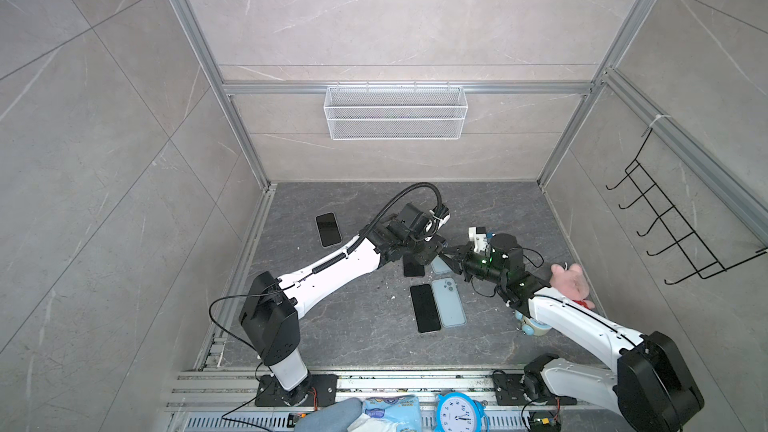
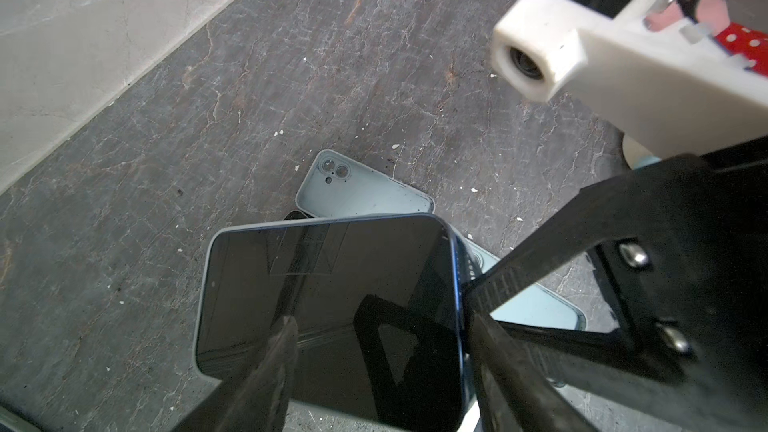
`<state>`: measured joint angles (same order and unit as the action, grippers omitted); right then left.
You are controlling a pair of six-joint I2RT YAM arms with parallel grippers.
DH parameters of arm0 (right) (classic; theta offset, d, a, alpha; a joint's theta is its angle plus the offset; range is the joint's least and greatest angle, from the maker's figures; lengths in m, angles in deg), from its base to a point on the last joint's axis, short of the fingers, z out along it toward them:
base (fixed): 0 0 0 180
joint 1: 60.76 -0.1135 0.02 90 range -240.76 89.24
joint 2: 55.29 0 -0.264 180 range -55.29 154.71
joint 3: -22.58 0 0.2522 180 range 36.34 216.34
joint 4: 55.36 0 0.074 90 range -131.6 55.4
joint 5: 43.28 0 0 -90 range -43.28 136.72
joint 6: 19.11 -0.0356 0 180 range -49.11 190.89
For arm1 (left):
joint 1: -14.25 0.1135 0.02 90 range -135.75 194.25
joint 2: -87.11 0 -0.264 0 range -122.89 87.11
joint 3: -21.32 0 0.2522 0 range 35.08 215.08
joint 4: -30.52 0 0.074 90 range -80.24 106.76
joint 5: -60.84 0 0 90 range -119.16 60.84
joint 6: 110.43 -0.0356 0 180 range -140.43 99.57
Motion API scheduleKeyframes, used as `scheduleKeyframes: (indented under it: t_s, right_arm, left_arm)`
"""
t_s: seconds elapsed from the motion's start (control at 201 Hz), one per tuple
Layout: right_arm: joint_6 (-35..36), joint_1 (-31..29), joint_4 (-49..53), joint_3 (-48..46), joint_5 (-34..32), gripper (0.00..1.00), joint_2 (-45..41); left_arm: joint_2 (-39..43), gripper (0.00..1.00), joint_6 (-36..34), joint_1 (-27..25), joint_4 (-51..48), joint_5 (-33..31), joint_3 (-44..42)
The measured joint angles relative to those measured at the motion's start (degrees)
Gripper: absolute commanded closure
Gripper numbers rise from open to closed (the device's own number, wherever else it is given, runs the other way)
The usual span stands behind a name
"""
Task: Take the phone out of the phone case
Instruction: 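Lower the bare phone with the left gripper while the right holds the case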
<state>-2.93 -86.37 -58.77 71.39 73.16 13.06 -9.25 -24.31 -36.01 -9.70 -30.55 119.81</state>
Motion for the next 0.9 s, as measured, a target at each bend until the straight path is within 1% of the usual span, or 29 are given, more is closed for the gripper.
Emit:
scheduleKeyframes:
  t_s: [0.354, 0.588, 0.792, 0.897]
  right_arm:
    - [-0.02, -0.5, 0.17, 0.0, -0.72, 1.0, 0.68]
    - [-0.04, -0.81, 1.07, 0.0, -1.95, 1.0, 0.92]
    - [-0.04, -1.27, 2.51, 0.0, -3.37, 1.0, 1.4]
    - [-0.04, -1.49, 3.34, 0.0, -4.07, 1.0, 1.51]
  left_arm:
    - [-0.87, 0.36, -0.46, -0.07, -0.04, -1.2, 0.04]
    - [-1.88, 0.38, -2.62, -1.97, -0.24, -5.73, 0.66]
    - [-3.28, 0.45, -4.96, -3.54, -0.35, -10.01, 0.92]
    - [-3.89, 0.51, -6.03, -4.55, -0.33, -12.0, 0.92]
